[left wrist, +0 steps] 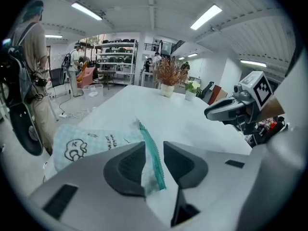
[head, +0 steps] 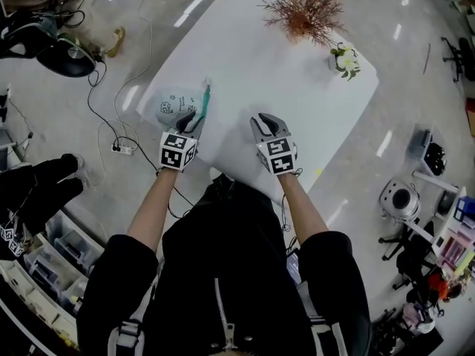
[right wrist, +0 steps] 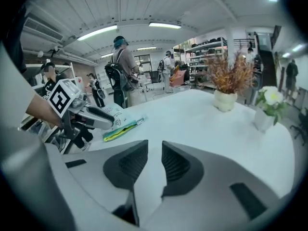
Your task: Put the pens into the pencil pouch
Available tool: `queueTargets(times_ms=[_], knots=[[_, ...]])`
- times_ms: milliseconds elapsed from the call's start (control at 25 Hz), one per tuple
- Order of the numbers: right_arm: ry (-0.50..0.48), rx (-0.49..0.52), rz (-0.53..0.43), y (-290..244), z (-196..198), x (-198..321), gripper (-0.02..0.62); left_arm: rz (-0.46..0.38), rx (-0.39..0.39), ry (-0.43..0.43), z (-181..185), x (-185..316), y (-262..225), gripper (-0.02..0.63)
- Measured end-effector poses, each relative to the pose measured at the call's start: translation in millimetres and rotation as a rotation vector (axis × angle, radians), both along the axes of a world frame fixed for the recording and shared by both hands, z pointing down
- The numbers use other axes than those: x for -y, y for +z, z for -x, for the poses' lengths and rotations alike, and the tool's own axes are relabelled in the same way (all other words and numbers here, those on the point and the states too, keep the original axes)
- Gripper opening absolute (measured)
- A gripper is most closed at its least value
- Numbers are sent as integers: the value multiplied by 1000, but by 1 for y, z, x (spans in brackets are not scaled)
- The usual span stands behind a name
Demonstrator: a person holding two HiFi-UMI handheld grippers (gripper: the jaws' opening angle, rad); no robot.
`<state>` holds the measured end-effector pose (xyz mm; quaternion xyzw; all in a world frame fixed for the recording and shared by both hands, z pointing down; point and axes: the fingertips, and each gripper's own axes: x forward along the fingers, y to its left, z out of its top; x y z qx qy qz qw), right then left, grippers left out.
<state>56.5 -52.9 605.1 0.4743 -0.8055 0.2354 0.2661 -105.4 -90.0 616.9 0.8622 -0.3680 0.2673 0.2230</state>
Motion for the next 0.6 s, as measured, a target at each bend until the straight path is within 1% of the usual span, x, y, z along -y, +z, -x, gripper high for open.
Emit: queueTargets(times_ms=[160, 280, 360, 440, 600], knots=[[92, 27, -42, -21, -18, 1, 68, -74, -55, -25, 8, 0, -38, 112], [142, 21, -94, -43, -27, -2, 14, -116, -94, -27, 10, -4, -65, 96], [160, 4, -132, -57, -31, -2, 9, -152, -119, -31, 10, -3, -84, 81], [151, -13, -164, -72, -32, -2, 9, -192, -131, -31, 10, -1, -101, 60], [179, 3, -227, -107, -34, -1, 9, -266, -150, -22, 8, 2, -132, 48]])
